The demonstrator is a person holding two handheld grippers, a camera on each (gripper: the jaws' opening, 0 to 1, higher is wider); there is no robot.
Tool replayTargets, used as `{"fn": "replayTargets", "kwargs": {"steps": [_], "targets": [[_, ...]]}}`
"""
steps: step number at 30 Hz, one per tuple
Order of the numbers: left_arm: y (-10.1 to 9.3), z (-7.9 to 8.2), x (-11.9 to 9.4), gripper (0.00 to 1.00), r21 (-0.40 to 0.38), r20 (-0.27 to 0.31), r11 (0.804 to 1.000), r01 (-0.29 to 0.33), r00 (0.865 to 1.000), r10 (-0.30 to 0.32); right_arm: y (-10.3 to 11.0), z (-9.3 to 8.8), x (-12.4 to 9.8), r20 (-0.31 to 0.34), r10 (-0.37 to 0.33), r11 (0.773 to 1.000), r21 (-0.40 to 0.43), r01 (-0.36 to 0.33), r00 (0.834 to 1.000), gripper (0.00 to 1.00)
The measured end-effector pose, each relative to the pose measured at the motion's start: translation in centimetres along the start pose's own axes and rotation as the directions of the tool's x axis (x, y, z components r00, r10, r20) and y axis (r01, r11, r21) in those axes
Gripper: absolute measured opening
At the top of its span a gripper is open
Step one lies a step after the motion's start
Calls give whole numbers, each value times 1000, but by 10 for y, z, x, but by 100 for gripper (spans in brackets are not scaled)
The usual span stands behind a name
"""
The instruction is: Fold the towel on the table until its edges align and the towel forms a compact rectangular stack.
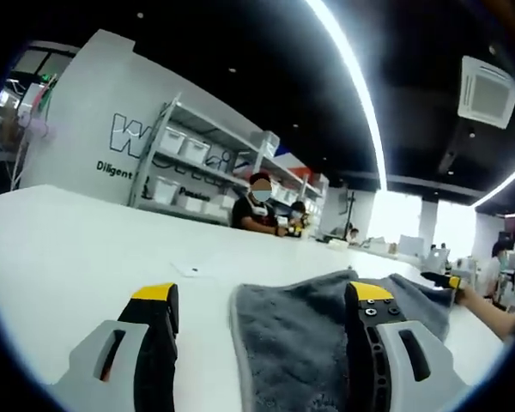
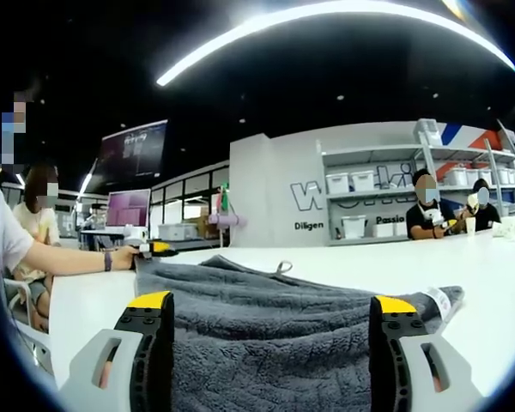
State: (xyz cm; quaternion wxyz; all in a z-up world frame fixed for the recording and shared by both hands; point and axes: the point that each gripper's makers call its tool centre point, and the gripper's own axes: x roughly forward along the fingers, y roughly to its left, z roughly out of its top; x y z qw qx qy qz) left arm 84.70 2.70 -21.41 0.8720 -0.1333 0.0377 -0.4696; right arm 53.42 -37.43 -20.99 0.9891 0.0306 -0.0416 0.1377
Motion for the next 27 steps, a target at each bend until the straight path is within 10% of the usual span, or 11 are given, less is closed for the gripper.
{"fn": "replayTargets", "kwargs": {"steps": [10,16,27], "targets": [[-6,-27,38,61,92,-155,993,70,986,-56,-2,-1,0,-2,-13,1000,-1,13,1000,95],[-15,-71,47,36,200,-369,974,107,929,-26,-1,-4,3,-23,-11,1000,-11,10,1000,95],[-24,-59,48,30,223,-331,970,95,944,-16,-1,-5,2,-27,-9,1000,-17,8,1000,93]]}}
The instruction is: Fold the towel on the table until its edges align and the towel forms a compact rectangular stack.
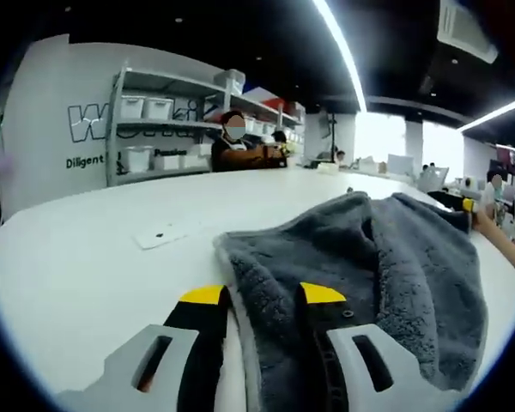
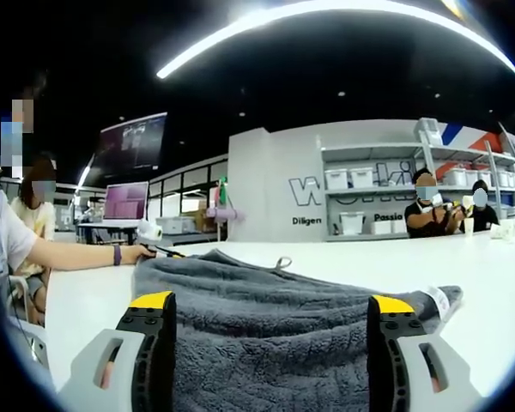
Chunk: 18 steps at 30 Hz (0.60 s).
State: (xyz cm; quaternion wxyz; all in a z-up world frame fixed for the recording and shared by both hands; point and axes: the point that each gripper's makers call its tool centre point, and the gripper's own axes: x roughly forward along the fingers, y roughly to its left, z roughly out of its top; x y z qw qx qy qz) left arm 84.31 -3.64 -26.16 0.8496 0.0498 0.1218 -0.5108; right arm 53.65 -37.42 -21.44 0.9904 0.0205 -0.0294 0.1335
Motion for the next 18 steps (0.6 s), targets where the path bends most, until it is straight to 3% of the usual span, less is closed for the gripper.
{"fn": "replayTargets", "kwargs": {"steps": [9,16,18], "targets": [[4,-2,-2,15,53,6,999,-1,1000,1,1,-1,0,-6,3,1000,-4,-3,1000,91],[34,-1,-9,7,84,19,987,-139,990,138,1,-2,0,-19,2,1000,-13,-2,1000,89],[48,-3,-15,7,84,19,973,-213,977,213,1,-3,0,-23,1,1000,-16,-2,1000,89]]}}
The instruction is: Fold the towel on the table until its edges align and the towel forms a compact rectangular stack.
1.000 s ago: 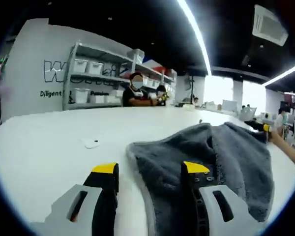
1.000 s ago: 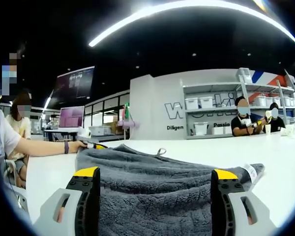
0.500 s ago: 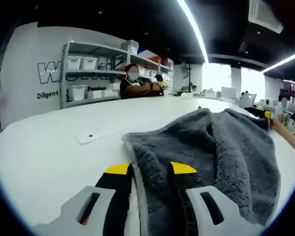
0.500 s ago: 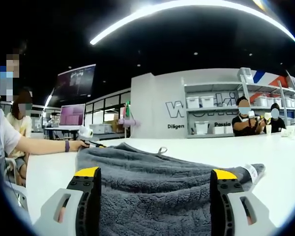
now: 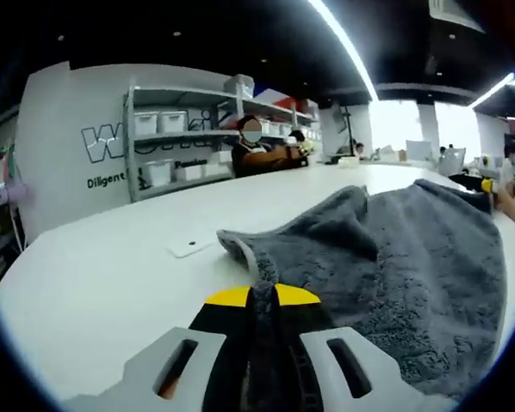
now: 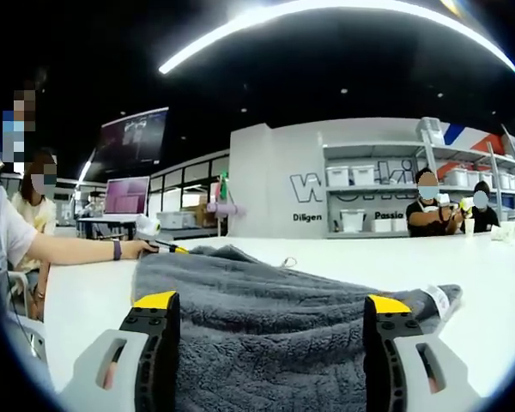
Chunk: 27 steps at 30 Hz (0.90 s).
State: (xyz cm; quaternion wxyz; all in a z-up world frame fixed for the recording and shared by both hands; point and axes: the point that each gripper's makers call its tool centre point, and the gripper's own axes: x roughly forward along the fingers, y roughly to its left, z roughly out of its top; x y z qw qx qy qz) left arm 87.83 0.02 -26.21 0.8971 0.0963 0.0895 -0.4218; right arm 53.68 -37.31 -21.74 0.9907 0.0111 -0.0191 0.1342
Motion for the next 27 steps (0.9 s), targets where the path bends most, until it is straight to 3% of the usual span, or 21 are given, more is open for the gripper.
{"fn": "replayTargets", "kwargs": {"steps": [5,9,11,14,16,17,18,19,20,22,23,24,27], "targets": [[37,-7,-11,7,-9,-22,986,-164,986,163,-1,-1,0,-7,-3,1000,-4,3,1000,89],[71,-14,-25,7,-14,-52,949,-316,948,315,0,-3,1,-18,-3,1000,-10,3,1000,89],[93,-20,-41,7,-32,-70,907,-421,906,418,1,-4,1,-21,-3,1000,-11,3,1000,88],[123,-30,-68,7,-46,-106,827,-561,826,554,0,-4,1,-24,-2,1000,-12,1,1000,88],[143,-38,-91,7,-53,-132,764,-643,763,633,0,-5,2,-30,1,1000,-14,-2,1000,87],[152,-43,-104,7,-54,-145,725,-686,724,674,0,-5,2,-35,3,1000,-16,-4,999,87],[157,-45,-112,7,-53,-153,702,-710,701,697,0,-6,3,-41,5,1000,-19,-6,999,87],[164,-51,-132,7,-49,-167,657,-753,654,737,0,-7,3,-46,7,1000,-22,-8,999,86],[168,-53,-140,7,-45,-172,636,-770,634,754,0,-8,4,-53,9,1000,-23,-10,999,86],[177,-61,-168,7,-51,-188,573,-818,571,799,1,-10,5,-62,15,1000,-24,-17,998,86],[180,-64,-177,7,-66,-193,555,-829,556,808,2,-10,5,-64,19,1000,-24,-21,998,86],[181,-66,-182,7,-86,-194,546,-833,551,811,3,-10,6,-66,25,999,-22,-26,998,86],[171,-69,-196,9,-106,-180,543,-833,553,814,4,-10,8,-66,42,999,-10,-43,997,85]]}}
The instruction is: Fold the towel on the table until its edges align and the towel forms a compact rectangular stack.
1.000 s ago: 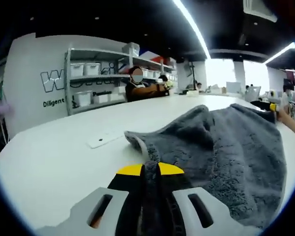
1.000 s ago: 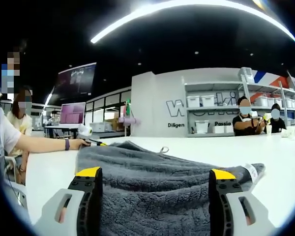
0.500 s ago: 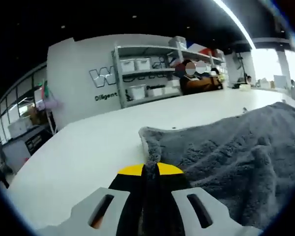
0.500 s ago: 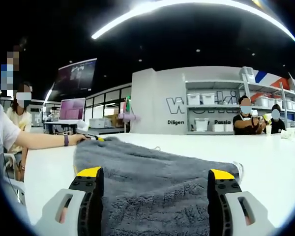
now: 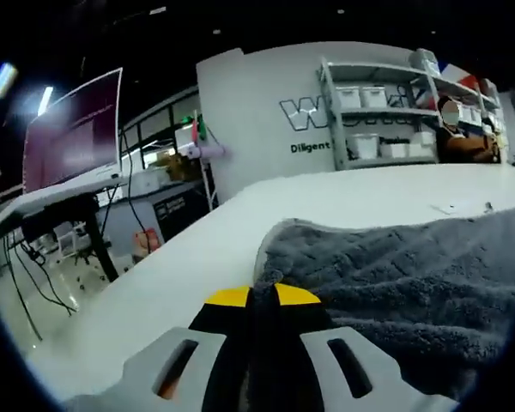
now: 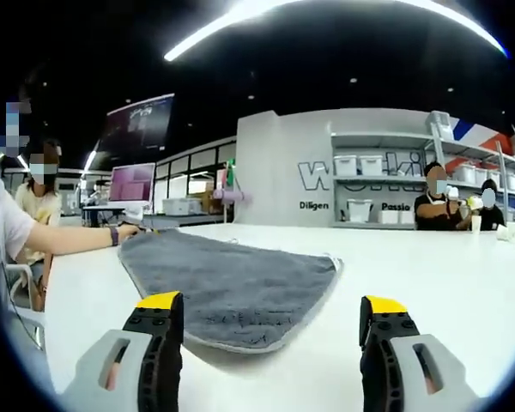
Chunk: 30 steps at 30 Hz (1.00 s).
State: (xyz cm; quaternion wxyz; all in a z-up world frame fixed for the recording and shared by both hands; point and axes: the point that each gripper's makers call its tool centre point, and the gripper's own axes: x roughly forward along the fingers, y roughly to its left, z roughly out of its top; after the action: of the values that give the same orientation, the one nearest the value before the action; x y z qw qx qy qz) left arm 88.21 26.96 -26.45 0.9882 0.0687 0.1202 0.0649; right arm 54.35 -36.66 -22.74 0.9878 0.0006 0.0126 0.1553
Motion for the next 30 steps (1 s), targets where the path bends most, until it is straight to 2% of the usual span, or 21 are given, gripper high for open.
{"fn": "replayTargets", "kwargs": {"steps": [1,4,7,11,14,16,17,21,23,25,26,27,29,30], "targets": [[2,-1,-5,11,10,7,1000,-5,1000,5,1,0,0,0,6,1000,2,-6,1000,85],[-1,0,-20,15,30,38,999,38,999,-39,4,1,1,8,30,1000,8,-30,1000,85],[-8,5,-37,22,50,92,992,118,988,-122,9,3,1,20,57,998,16,-58,998,84],[-5,6,-62,29,48,133,985,163,977,-169,11,3,1,24,72,997,18,-72,997,84],[0,9,-83,30,53,177,982,182,966,-188,13,3,1,22,69,997,21,-70,997,83],[-4,12,-98,32,34,216,972,234,947,-236,14,4,-1,30,67,997,27,-68,997,83],[-7,14,-113,34,24,249,961,276,929,-273,14,5,-2,35,66,997,31,-67,997,83],[-19,14,-146,48,-5,285,924,382,886,-365,13,6,-2,42,66,997,43,-68,997,83],[-23,14,-163,56,-25,306,904,427,864,-400,15,3,-1,29,62,997,42,-63,998,83],[-25,16,-180,67,-10,333,884,467,835,-437,17,0,1,8,62,997,35,-62,998,83],[-26,15,-183,72,-10,335,881,472,832,-442,18,-2,1,-2,64,997,31,-64,998,83],[-30,14,-196,77,-1,338,861,509,810,-479,20,-6,2,-26,70,997,21,-69,997,83],[-33,11,-205,83,7,332,847,532,798,-503,23,-12,4,-61,78,997,3,-77,995,83],[-36,9,-214,88,17,332,836,549,786,-522,25,-14,5,-75,81,997,-6,-82,994,83]]}}
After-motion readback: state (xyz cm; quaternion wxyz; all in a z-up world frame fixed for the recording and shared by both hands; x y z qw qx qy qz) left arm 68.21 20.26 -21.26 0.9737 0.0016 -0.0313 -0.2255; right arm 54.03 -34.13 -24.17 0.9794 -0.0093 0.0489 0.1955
